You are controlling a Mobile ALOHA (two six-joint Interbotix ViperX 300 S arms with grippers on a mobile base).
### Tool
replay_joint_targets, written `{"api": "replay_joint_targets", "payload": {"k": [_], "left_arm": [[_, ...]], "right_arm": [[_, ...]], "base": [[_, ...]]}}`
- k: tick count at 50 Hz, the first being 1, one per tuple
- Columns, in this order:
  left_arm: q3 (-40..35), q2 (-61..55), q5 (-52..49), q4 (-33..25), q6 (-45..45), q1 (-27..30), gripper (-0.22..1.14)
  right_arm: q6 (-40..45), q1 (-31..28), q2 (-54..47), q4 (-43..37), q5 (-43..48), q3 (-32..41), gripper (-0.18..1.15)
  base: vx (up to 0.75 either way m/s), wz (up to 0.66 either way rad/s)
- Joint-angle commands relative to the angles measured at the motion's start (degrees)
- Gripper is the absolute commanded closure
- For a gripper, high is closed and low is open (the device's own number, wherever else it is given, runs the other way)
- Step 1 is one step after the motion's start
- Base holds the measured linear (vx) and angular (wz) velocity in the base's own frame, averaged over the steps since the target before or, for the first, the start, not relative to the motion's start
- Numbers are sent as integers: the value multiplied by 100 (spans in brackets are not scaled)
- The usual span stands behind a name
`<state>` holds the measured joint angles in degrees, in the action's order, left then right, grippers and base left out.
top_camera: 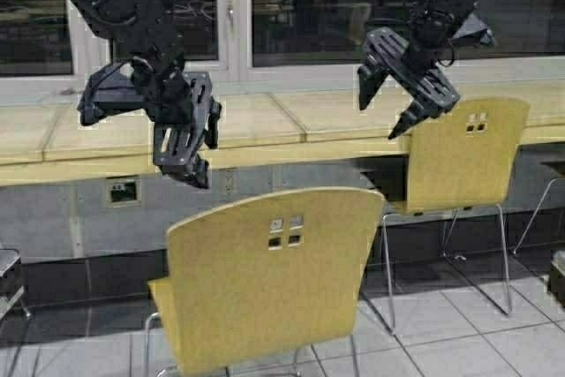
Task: Push the chairs under the table
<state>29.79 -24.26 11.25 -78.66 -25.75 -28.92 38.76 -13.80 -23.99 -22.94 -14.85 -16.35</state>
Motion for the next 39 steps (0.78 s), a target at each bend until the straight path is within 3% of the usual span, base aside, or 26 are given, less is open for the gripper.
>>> {"api": "replay_joint_targets", "payload": {"k": [1,39], "left_arm": [[44,105,79,-18,-149,-176,-8],[-360,-879,-132,-62,-633,-624,-8]], "right_arm": [[44,-35,132,-18,-44,-35,0],[97,-18,-466,-44,-97,-264,0]], "base": [[21,-5],[17,8]]}}
